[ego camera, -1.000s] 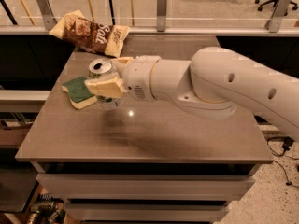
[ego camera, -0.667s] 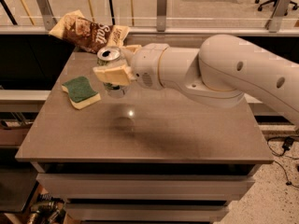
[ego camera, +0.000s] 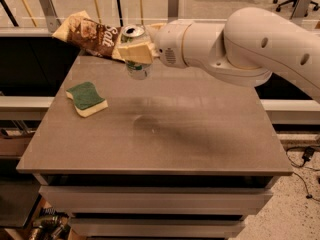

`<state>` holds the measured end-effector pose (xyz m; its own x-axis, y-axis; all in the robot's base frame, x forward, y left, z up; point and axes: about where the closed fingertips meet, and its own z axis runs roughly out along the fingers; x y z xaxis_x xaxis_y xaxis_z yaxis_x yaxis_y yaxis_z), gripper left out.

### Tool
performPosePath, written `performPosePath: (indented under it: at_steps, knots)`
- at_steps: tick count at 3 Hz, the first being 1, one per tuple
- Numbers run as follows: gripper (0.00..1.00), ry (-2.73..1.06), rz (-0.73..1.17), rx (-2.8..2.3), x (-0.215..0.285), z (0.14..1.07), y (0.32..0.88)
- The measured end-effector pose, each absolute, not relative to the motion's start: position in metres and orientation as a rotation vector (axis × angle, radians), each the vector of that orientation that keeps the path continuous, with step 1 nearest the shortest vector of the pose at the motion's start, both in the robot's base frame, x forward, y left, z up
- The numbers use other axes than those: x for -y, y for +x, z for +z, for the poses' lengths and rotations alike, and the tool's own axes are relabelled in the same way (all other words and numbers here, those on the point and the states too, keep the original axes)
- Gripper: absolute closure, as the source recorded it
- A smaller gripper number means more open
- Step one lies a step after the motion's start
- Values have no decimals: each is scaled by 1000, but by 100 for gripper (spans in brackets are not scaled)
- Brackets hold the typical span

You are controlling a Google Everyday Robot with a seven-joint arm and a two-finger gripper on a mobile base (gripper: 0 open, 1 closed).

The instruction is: Move 7up can near brown chip bag

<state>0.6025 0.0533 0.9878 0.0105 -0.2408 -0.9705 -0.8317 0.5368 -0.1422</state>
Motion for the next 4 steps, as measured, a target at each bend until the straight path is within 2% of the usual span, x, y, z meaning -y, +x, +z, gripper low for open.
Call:
performPosePath:
  at_steps: [2, 4]
  knots:
    - [100, -884, 577, -1608, -32, 994, 663]
    - [100, -860, 636, -1621, -41, 970, 715]
